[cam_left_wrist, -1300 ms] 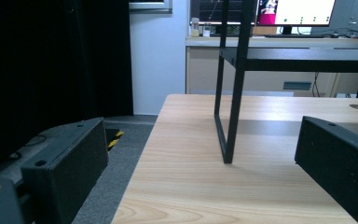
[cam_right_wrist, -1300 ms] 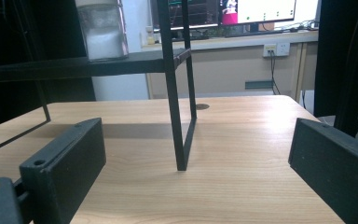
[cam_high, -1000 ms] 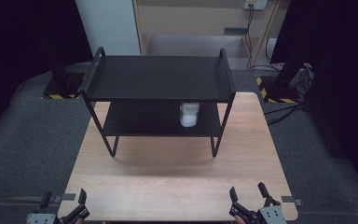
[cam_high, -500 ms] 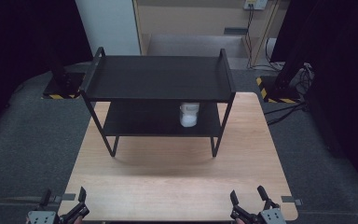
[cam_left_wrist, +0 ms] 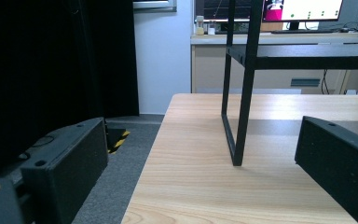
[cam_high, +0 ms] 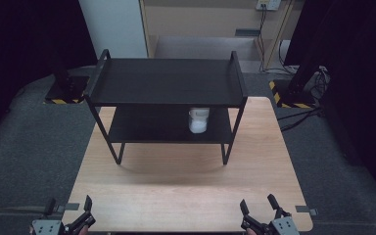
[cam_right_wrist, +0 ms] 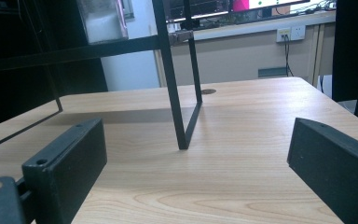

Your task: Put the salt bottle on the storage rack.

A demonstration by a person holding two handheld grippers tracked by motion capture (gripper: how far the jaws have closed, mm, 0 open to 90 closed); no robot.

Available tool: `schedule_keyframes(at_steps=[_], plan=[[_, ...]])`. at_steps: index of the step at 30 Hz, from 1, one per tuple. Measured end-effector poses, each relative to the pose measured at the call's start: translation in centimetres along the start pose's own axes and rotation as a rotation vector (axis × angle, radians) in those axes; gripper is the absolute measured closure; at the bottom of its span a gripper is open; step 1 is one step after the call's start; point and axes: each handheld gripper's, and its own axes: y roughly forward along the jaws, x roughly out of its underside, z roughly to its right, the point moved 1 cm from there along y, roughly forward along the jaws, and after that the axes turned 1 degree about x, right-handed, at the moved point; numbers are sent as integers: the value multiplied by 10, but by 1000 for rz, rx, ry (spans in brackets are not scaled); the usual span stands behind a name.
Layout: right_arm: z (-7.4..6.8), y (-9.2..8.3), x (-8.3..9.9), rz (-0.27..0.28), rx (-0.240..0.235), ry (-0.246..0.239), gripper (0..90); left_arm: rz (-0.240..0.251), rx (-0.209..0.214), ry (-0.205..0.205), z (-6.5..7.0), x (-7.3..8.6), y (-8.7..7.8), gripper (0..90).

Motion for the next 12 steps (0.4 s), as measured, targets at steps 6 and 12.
schedule_keyframes(at_steps=[6, 12], plan=[[0, 0, 1, -1, -2, 10, 47, 2, 2, -4, 0, 0, -1, 15], [-2, -4, 0, 16, -9, 27, 42, 11, 6, -8, 1, -1, -8, 15]])
